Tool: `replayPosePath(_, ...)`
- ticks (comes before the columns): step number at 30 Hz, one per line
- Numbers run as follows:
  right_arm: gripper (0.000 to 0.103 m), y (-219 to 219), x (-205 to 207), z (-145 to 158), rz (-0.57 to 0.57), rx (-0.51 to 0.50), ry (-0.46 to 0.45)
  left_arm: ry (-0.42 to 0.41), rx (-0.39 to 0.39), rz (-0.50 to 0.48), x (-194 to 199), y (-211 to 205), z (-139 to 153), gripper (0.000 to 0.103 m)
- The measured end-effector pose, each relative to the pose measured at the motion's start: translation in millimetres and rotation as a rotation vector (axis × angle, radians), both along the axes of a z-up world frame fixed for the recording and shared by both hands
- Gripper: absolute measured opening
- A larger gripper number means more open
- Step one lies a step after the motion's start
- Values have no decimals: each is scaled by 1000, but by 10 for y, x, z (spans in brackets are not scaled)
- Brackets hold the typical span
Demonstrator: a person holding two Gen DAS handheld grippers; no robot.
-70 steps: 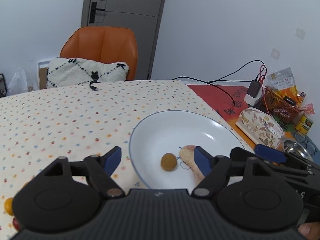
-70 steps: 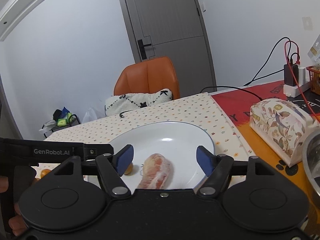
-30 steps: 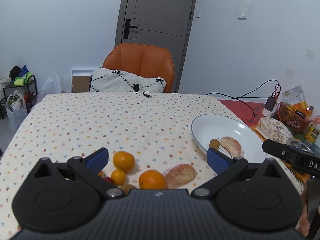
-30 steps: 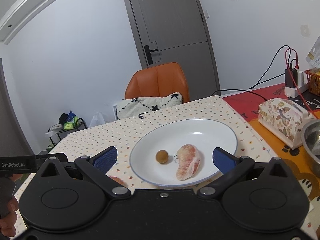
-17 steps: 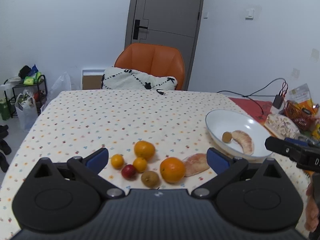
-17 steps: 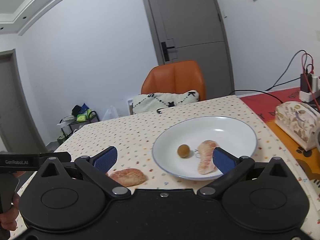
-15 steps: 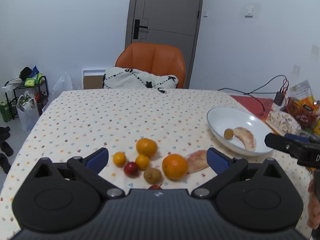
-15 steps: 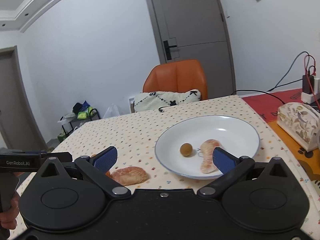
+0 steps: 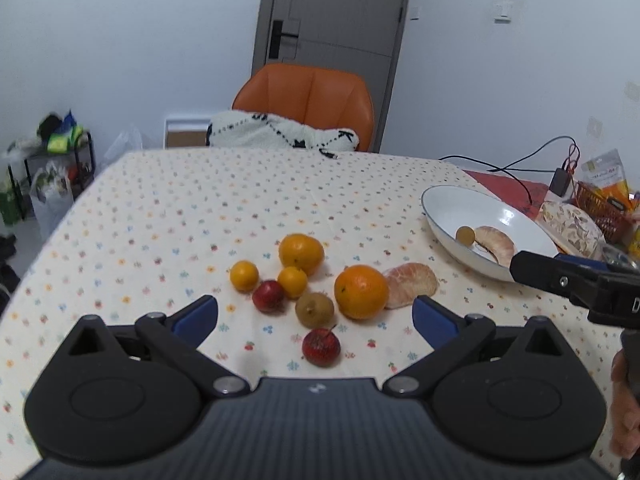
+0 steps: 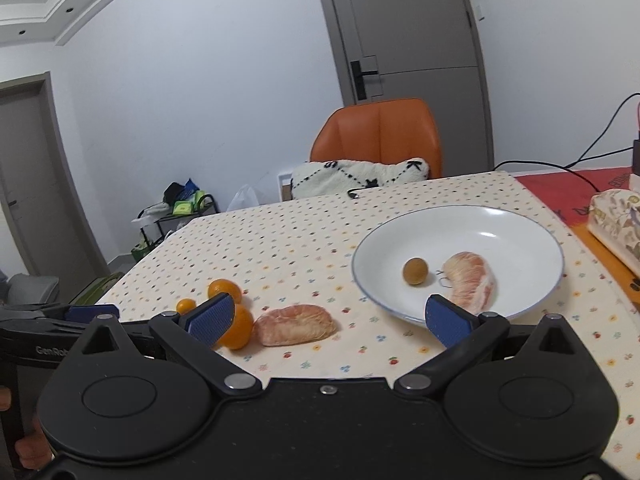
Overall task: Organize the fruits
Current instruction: 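Move both tools back to the fruit cluster, then grasp the red plum with the left gripper while the right gripper grasps an orange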
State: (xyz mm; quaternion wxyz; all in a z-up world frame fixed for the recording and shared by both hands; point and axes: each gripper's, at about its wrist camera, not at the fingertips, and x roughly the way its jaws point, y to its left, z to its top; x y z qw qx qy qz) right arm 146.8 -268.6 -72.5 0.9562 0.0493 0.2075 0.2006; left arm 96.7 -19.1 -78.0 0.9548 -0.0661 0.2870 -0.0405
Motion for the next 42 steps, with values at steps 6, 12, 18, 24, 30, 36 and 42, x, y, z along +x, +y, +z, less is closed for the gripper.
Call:
replayPosePath(6,103,96,10,-28,15,1,7,3,-18,-3,26,37,-93,94)
replayPosePath(12,99,189,52,-73,38,-1,15,28,-36,-12,76,56,-175,71)
replayPosePath(18,89,317,118,-145,82,6,47,52,-38,-29,133,28,-284,54)
replayPosePath(24,78,448,202,-184,124,12,77,60,-51,-25,153,100,-343,23)
replayPosePath(30,69,624,307,-256,160,-4,113,61,-79,4,154,263,-332,23)
replayPosePath(36,54,765,389,-320,194,-10,148,43,-94,18,144,374,-303,23)
replayPosePath(42,44,772,497,-392,196,24,182,34,-96,24,200,398,-320,23)
